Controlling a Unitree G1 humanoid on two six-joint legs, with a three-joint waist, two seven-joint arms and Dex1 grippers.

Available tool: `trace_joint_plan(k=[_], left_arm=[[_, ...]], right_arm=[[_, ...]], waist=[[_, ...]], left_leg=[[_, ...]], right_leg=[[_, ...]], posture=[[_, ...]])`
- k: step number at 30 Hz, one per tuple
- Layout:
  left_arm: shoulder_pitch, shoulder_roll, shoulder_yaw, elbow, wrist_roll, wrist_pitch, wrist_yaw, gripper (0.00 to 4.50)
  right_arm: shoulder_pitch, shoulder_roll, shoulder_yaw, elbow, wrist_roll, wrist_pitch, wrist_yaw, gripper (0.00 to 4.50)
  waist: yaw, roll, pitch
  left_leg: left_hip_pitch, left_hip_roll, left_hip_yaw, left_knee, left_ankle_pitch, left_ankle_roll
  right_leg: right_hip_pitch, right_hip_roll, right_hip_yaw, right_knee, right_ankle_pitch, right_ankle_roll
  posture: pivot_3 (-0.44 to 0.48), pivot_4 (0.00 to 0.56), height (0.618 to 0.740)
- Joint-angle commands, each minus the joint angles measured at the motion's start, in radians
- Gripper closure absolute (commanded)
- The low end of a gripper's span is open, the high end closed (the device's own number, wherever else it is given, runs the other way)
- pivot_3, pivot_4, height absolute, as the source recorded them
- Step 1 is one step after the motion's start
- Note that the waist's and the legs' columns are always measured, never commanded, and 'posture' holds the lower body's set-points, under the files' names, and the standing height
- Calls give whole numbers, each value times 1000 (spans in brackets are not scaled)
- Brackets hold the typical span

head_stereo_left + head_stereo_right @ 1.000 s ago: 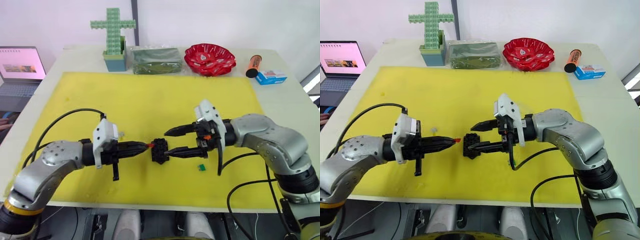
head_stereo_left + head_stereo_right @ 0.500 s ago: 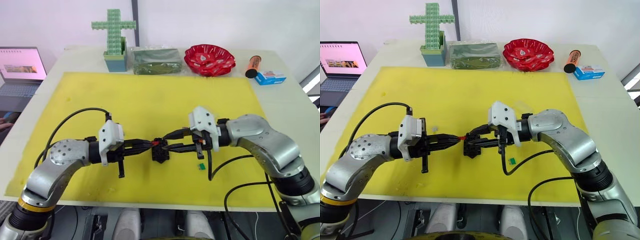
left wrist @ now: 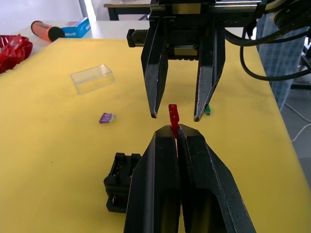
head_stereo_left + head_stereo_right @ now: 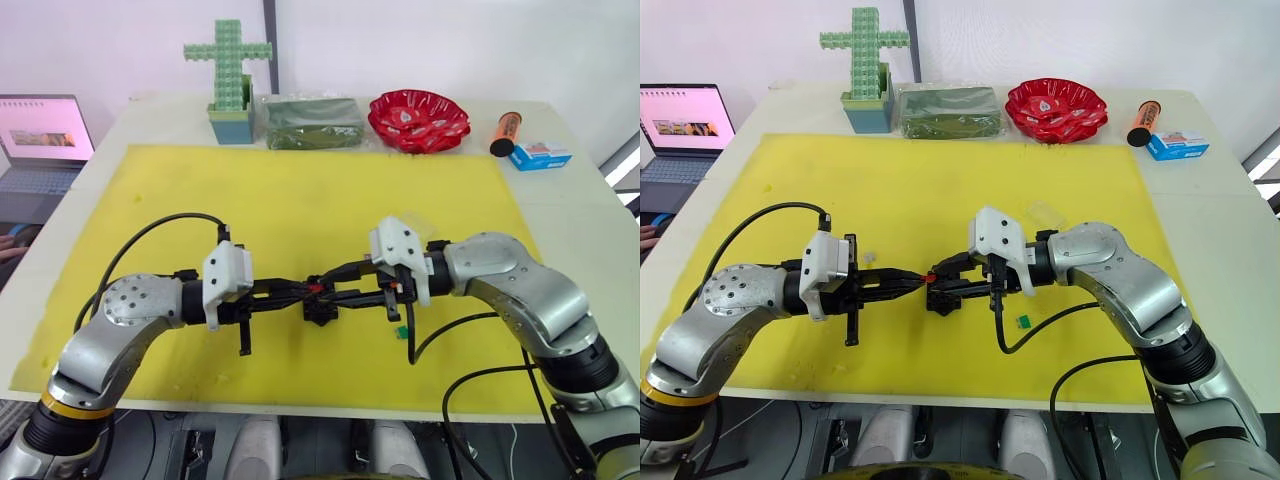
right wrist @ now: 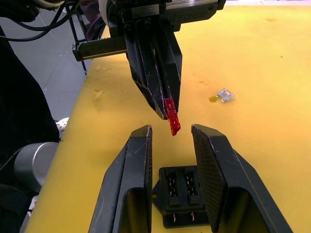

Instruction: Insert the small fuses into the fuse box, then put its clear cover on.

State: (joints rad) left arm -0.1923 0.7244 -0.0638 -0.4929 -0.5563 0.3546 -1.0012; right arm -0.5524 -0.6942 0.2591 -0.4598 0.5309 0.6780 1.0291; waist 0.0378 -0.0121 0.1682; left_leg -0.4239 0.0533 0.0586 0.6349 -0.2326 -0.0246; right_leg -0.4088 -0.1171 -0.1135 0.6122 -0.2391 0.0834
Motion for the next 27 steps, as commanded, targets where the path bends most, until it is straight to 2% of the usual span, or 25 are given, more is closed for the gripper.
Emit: trace_joint_plan(k=[1, 4, 6, 9, 19, 22, 27], left_arm=[[-1, -2, 10, -41, -3, -14, -6, 4500], [-1, -1, 10, -46, -6, -8, -4, 4500], [0, 1, 10, -50, -6, -5, -4, 4500], [0, 4, 10, -55, -7, 0, -8, 4500], [20, 12, 15, -58, -1, -8, -16, 4500], [24, 13, 20, -58, -6, -2, -14, 3789], [78, 32, 48, -43, 15, -33, -27, 1983]], right_arm=[[-8, 6, -21, -27, 14, -3, 3, 3206], [-8, 5, -22, -22, 14, -5, 7, 3206], [-9, 8, -23, -16, 12, -10, 7, 3512], [-14, 21, -31, -12, 26, -2, 2, 4453], [-18, 15, -36, -11, 36, 0, 27, 4453], [-19, 15, -36, -11, 37, 2, 29, 4500], [-20, 6, -22, -9, 12, -1, 24, 4500]], waist=[[0, 0, 0], [0, 0, 0], [0, 0, 0], [0, 0, 0], [0, 0, 0], [0, 0, 0], [-1, 0, 0]], left_leg=[[0, 0, 0, 0, 0, 0], [0, 0, 0, 0, 0, 0], [0, 0, 0, 0, 0, 0], [0, 0, 0, 0, 0, 0], [0, 0, 0, 1, 0, 0], [0, 0, 0, 1, 0, 0], [1, 0, -1, 2, 0, 0]], right_leg=[[0, 0, 0, 0, 0, 0], [0, 0, 0, 0, 0, 0], [0, 0, 0, 0, 0, 0], [0, 0, 0, 0, 0, 0], [1, 0, 0, 1, 0, 0], [1, 0, 0, 1, 0, 0], [1, 0, 0, 1, 0, 0]], posture=[[0, 150, 740], [0, 150, 740], [0, 150, 740], [0, 150, 740], [0, 150, 740], [0, 150, 740], [0, 150, 740]])
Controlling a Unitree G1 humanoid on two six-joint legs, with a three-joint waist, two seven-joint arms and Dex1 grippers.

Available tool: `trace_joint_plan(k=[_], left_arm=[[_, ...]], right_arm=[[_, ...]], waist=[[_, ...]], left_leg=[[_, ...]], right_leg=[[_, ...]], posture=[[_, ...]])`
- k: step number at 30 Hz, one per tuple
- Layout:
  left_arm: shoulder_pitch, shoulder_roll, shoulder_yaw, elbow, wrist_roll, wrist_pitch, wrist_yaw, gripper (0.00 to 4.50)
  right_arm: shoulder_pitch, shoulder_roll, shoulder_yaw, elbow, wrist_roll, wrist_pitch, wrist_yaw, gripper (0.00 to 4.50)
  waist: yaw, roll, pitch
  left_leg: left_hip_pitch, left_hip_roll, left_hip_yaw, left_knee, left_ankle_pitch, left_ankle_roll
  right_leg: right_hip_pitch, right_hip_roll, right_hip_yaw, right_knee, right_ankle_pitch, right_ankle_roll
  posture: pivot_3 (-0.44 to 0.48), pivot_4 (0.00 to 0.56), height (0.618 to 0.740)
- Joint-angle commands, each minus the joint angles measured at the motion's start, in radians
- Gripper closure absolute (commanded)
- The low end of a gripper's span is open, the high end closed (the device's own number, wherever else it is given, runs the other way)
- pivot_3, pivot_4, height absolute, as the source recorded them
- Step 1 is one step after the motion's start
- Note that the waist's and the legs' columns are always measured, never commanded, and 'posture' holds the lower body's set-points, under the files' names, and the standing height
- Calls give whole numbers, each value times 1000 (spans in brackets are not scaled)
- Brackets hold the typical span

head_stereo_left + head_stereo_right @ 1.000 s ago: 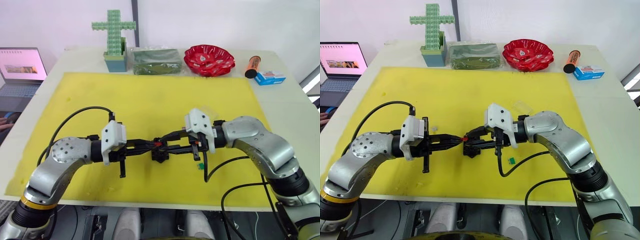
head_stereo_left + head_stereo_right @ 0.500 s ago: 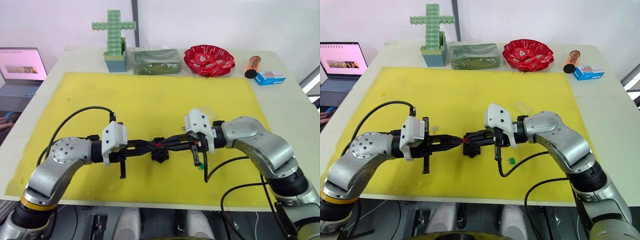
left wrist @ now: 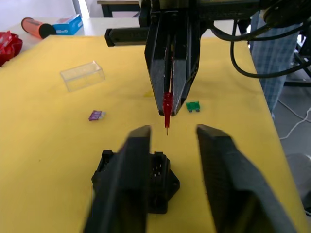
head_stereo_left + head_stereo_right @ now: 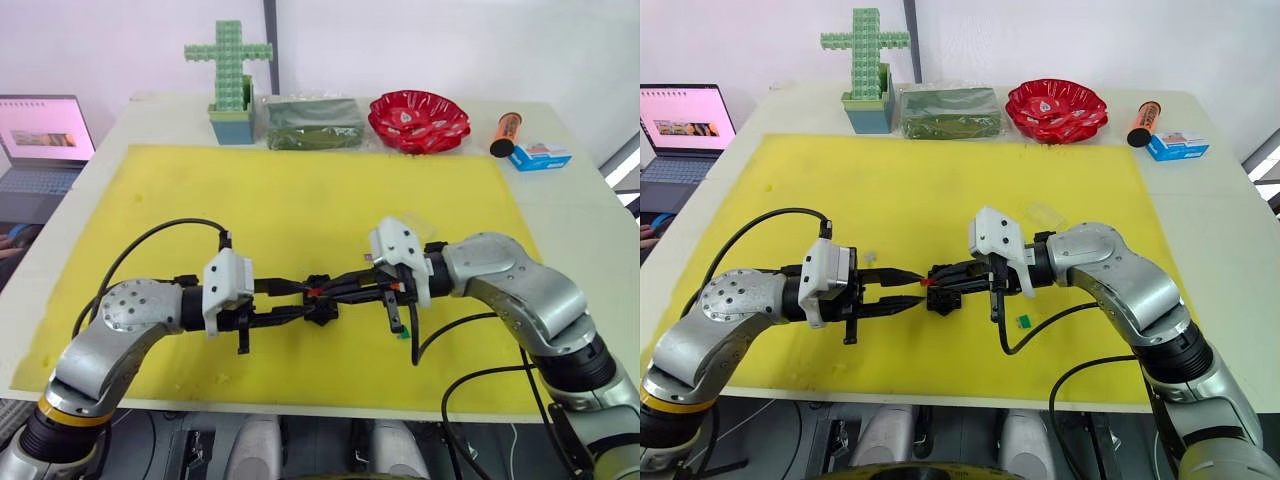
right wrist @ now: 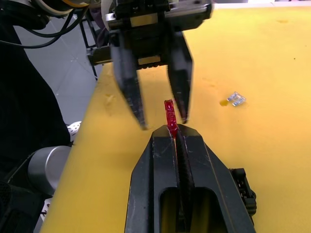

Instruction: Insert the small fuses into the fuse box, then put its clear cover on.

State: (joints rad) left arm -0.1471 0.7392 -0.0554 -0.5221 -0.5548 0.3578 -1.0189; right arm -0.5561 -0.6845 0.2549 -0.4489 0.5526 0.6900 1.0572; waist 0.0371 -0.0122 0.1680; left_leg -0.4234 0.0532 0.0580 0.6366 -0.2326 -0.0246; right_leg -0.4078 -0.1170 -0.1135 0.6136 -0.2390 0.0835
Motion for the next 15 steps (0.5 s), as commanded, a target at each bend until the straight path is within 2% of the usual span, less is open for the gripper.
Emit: trace_joint_plan(k=[1, 5, 10, 15], left_arm=[[60, 24, 45, -7, 29, -57, -18, 1590], [160, 13, 59, 2, 74, -122, -3, 59], [257, -104, 33, 30, 173, -270, 87, 21], [265, -196, -20, 103, 274, -377, 145, 21]], right_arm=[[-17, -10, -3, -19, -34, -11, -16, 4500], [-10, 1, 36, -25, -95, 6, -69, 4500], [12, 8, 86, -28, -151, -10, -92, 4500], [19, -14, 131, -8, -220, -45, -76, 4500]], waist=[[0, 0, 0], [0, 0, 0], [3, 0, 0], [2, 0, -1]], left_leg=[[0, 0, 0, 0, 0, 0], [0, 0, 0, 0, 0, 0], [0, 0, 0, 1, 0, 0], [0, 0, 0, 2, 0, 0]], right_leg=[[0, 0, 0, 0, 0, 0], [0, 0, 0, 0, 0, 0], [0, 0, 0, 0, 0, 0], [1, 0, 0, 0, 0, 0]], posture=[[0, 150, 740], [0, 150, 740], [0, 150, 740], [0, 150, 740]])
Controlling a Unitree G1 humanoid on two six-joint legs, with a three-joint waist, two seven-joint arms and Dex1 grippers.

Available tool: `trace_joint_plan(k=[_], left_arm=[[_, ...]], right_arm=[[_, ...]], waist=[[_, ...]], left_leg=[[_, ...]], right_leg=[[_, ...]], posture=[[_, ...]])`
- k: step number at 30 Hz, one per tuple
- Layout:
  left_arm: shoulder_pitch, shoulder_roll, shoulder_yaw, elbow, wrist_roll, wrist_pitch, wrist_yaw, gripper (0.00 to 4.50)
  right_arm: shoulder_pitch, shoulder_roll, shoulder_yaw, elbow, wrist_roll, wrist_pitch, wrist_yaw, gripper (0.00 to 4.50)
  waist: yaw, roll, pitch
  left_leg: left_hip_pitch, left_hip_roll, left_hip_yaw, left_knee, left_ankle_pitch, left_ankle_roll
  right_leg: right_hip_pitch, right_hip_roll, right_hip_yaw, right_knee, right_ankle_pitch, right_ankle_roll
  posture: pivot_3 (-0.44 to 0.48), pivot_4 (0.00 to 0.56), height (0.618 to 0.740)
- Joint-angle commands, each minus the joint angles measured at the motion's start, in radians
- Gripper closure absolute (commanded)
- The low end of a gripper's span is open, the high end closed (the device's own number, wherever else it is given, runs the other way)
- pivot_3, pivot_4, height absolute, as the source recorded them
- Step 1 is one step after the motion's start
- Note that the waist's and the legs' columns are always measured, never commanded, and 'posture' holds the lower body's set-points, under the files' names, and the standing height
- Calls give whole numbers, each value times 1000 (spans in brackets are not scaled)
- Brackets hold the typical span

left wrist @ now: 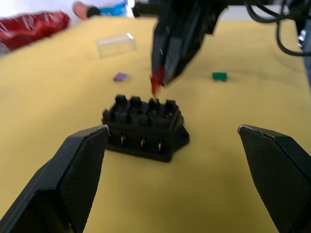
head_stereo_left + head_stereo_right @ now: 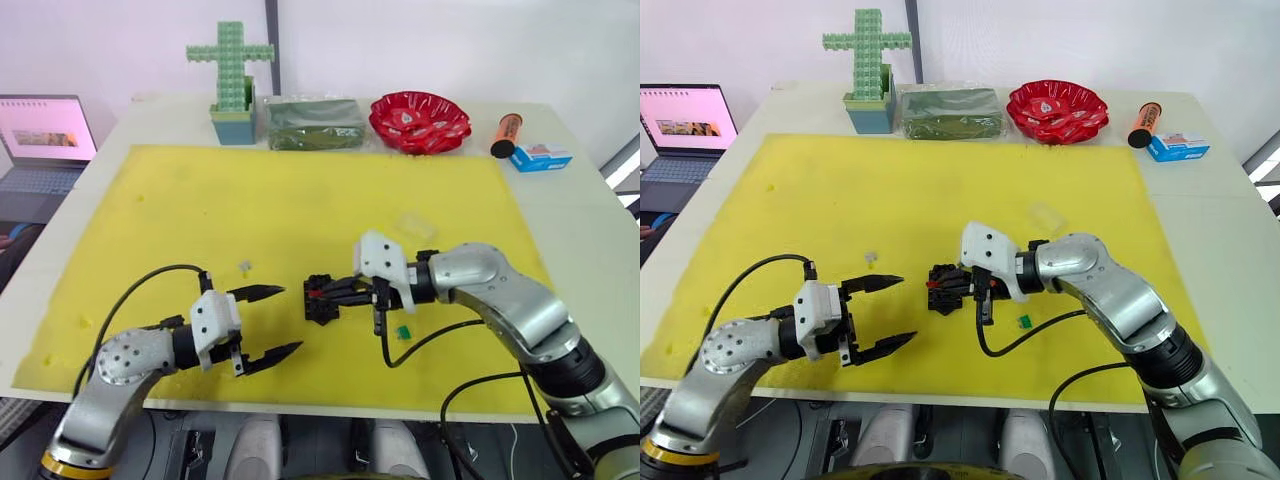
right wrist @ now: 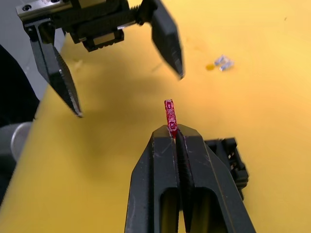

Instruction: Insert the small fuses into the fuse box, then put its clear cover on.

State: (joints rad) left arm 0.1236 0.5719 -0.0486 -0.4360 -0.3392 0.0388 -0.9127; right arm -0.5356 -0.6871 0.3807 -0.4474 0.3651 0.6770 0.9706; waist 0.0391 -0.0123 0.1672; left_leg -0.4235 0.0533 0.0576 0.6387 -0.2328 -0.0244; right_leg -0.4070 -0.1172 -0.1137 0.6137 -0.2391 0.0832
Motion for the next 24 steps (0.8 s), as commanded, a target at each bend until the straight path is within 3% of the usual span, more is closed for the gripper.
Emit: trace_joint_plan(k=[1, 10, 24], left_arm=[[-11, -40, -40, 22, 70, -51, 53, 21], [-90, -59, -61, 42, 71, 14, 86, 21], [-110, -55, -61, 132, 72, -49, 37, 21]], right_arm=[[-3, -14, 10, -5, -40, -37, 15, 4500], [-17, -15, 12, 21, -74, -45, 40, 4500], [-18, -27, 8, 23, -103, -47, 74, 4500]], waist=[[0, 0, 0], [-1, 0, -1], [-1, 0, -1]], left_leg=[[0, 0, 0, 0, 0, 0], [0, 0, 0, 0, 0, 0], [0, 0, 0, 1, 0, 0]], right_leg=[[0, 0, 0, 0, 0, 0], [0, 0, 0, 1, 0, 0], [0, 0, 0, 1, 0, 0]], posture=[[0, 150, 740], [0, 150, 740], [0, 150, 740]])
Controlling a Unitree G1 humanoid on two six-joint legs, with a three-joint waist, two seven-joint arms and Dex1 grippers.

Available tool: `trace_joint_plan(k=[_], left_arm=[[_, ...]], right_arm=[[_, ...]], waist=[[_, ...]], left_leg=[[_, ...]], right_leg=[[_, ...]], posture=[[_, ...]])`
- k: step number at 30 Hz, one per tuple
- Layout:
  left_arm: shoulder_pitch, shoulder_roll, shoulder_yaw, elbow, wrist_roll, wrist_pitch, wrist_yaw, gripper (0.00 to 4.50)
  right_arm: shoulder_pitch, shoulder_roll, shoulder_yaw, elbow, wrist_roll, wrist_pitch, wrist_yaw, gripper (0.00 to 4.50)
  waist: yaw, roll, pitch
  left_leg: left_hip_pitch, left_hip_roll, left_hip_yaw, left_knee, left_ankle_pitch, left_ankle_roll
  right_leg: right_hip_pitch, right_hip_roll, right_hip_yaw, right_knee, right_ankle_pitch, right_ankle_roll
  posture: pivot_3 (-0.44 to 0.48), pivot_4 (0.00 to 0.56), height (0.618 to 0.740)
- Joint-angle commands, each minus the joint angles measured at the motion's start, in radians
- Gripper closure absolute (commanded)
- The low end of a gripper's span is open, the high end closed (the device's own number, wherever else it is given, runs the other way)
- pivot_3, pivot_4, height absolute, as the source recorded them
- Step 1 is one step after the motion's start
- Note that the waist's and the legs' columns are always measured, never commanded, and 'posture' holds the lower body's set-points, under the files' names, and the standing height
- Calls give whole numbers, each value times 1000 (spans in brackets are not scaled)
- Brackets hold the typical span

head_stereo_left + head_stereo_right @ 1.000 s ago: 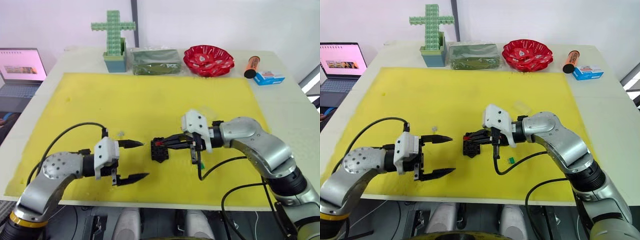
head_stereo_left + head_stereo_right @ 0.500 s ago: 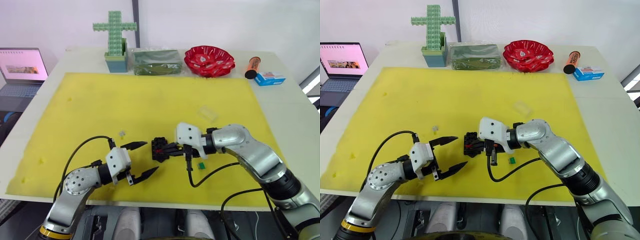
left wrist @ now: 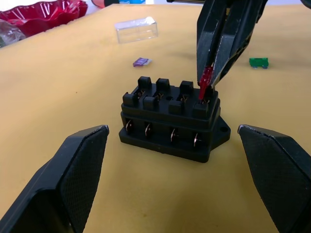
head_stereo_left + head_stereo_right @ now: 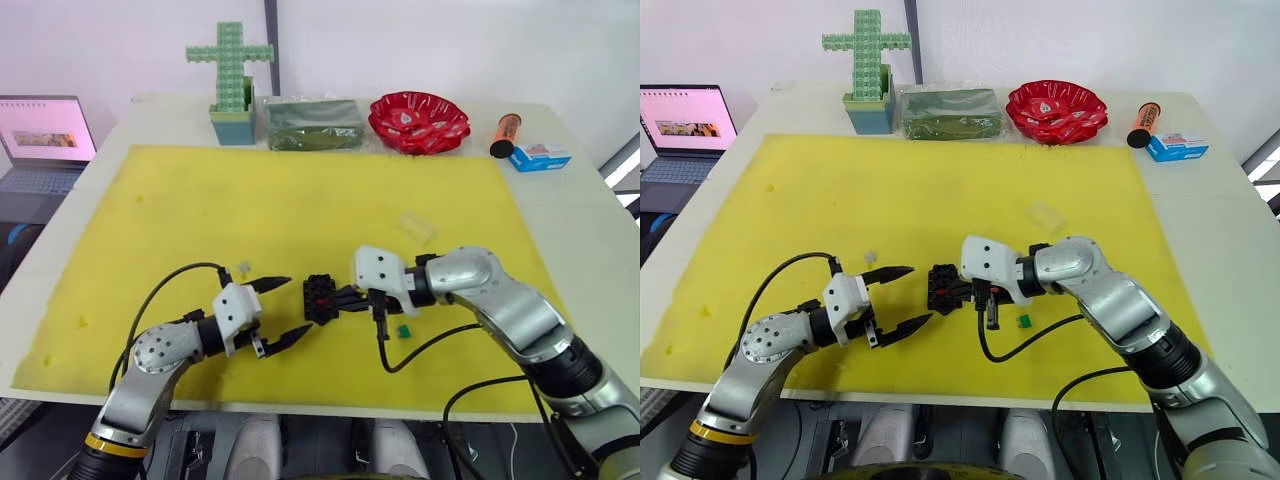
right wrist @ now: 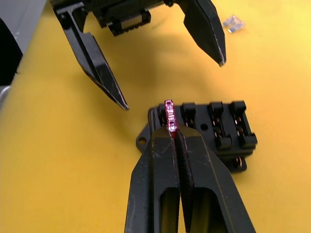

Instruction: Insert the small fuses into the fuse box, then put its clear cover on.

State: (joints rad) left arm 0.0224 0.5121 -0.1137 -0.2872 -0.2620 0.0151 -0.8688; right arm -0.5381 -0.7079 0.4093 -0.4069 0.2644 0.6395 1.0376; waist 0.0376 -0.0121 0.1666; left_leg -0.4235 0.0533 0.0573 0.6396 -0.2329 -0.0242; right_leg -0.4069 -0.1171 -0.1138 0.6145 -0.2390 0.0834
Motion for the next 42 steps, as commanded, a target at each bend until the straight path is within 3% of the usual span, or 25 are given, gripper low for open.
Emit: trace_joint_plan(k=[1, 21, 42], left_arm=[[-10, 4, 4, -14, -4, -29, -8, 21], [-36, -9, -39, -32, 20, -43, -6, 21], [-64, 5, -51, -150, 6, 114, 45, 21]], right_arm=[[-15, -5, -21, -19, -2, -9, 10, 4500], [-30, 5, 8, 19, -48, -40, 40, 4500], [-22, 12, 20, 15, -71, -29, 45, 4500]], waist=[[0, 0, 0], [0, 0, 0], [0, 0, 0]], left_leg=[[0, 0, 0, 0, 0, 0], [0, 0, 0, 1, 0, 0], [0, 0, -1, 4, -1, 1]], right_leg=[[0, 0, 0, 0, 0, 0], [0, 0, 0, 1, 0, 0], [2, 0, 0, 1, 0, 0]], posture=[[0, 150, 740], [0, 150, 740], [0, 150, 740]])
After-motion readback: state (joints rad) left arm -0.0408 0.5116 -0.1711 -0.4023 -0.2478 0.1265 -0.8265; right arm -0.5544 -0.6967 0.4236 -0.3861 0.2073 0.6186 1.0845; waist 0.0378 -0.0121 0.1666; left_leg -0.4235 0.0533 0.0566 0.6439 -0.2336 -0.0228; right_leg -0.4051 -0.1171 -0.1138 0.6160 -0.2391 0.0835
